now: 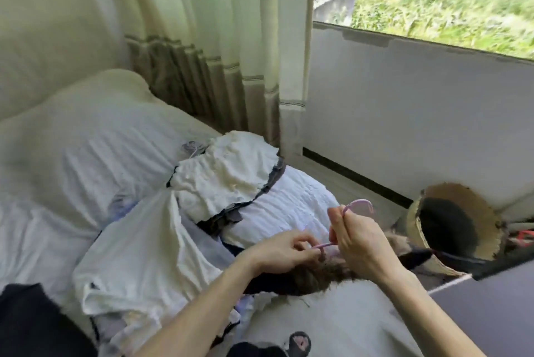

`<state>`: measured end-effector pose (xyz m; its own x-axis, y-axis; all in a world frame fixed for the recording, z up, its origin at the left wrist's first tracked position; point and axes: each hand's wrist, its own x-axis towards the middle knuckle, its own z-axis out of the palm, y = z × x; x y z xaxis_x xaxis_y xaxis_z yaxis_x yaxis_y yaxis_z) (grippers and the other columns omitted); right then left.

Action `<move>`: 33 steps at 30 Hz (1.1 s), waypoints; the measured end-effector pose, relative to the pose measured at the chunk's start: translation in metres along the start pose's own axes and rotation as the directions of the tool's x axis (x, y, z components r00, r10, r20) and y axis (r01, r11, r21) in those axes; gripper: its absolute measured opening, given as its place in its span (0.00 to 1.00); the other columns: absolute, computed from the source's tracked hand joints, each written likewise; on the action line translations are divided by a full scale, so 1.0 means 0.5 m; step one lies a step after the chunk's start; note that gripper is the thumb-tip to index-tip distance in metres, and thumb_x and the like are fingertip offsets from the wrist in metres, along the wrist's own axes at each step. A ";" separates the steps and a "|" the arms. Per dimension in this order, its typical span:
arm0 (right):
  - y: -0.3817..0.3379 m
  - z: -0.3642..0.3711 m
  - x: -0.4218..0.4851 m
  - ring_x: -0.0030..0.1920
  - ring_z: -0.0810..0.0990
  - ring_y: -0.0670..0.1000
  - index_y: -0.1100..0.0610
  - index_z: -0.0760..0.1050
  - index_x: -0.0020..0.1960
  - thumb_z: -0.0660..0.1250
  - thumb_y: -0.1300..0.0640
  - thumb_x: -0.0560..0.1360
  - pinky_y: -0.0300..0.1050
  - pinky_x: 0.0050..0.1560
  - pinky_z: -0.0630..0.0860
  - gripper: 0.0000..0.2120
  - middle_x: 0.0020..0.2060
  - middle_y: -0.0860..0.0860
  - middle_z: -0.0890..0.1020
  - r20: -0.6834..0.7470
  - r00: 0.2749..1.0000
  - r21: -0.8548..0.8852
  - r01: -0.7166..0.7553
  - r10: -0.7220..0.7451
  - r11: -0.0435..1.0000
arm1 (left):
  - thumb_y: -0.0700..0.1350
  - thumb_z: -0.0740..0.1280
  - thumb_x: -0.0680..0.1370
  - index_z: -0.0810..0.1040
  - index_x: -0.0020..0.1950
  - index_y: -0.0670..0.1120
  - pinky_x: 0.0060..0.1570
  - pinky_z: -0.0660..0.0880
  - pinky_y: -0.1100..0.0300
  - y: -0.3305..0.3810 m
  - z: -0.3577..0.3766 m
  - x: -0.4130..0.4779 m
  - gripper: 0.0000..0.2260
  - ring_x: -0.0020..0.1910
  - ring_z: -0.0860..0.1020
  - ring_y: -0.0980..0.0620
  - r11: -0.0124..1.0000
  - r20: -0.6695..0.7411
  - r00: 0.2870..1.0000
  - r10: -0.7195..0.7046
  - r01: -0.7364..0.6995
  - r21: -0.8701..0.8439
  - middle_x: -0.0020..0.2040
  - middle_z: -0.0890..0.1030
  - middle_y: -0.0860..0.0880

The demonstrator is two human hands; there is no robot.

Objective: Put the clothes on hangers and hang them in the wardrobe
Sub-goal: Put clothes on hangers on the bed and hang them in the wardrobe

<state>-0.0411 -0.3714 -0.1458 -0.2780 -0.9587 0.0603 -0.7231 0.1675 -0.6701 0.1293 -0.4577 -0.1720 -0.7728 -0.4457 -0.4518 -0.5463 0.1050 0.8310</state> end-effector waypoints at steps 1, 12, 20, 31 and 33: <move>-0.018 0.007 0.002 0.30 0.77 0.47 0.53 0.72 0.36 0.47 0.40 0.81 0.41 0.35 0.72 0.25 0.29 0.50 0.78 0.025 0.999 0.008 0.034 -0.035 0.999 | 0.54 0.66 0.80 0.80 0.53 0.54 0.53 0.75 0.59 -0.010 0.001 -0.027 0.06 0.46 0.80 0.57 1.000 -0.045 0.999 -0.009 0.008 -0.023 0.46 0.82 0.53; -0.090 0.159 0.041 0.53 0.75 0.43 0.42 0.73 0.50 0.43 0.24 0.74 0.46 0.53 0.73 0.29 0.47 0.38 0.79 0.257 0.923 0.045 0.286 -0.287 0.957 | 0.61 0.70 0.76 0.81 0.40 0.51 0.39 0.69 0.64 -0.092 -0.060 -0.317 0.14 0.31 0.73 0.62 0.980 -0.639 0.749 -0.176 0.075 -0.182 0.30 0.78 0.58; -0.139 0.276 0.122 0.52 0.80 0.47 0.49 0.78 0.49 0.50 0.25 0.75 0.45 0.53 0.71 0.32 0.46 0.44 0.83 0.462 0.886 0.278 -0.116 -0.027 0.953 | 0.54 0.75 0.73 0.81 0.38 0.43 0.30 0.61 0.67 -0.180 -0.190 -0.479 0.15 0.23 0.65 0.60 0.949 -0.740 0.607 -0.291 0.086 -0.303 0.21 0.68 0.57; -0.333 0.553 0.244 0.40 0.85 0.43 0.51 0.77 0.56 0.63 0.54 0.81 0.34 0.34 0.77 0.07 0.43 0.44 0.86 0.680 0.728 0.488 -0.535 0.083 0.689 | 0.55 0.75 0.73 0.84 0.39 0.44 0.35 0.66 0.64 -0.446 -0.526 -0.540 0.14 0.26 0.66 0.55 0.895 -0.760 0.519 -0.391 0.024 -0.444 0.24 0.68 0.52; -0.371 0.597 0.281 0.40 0.86 0.46 0.57 0.78 0.57 0.66 0.60 0.80 0.34 0.32 0.77 0.07 0.43 0.49 0.87 0.685 0.721 0.459 -0.543 0.110 0.703 | 0.58 0.74 0.73 0.85 0.39 0.46 0.41 0.69 0.61 -0.507 -0.595 -0.530 0.15 0.28 0.69 0.55 0.896 -0.763 0.507 -0.401 0.043 -0.443 0.26 0.71 0.52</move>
<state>0.2427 -0.6059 -0.2337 0.1531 -0.8297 -0.5367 -0.0670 0.5332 -0.8433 0.5685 -0.6309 -0.1663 0.0741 -0.9463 -0.3147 -0.3794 -0.3186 0.8687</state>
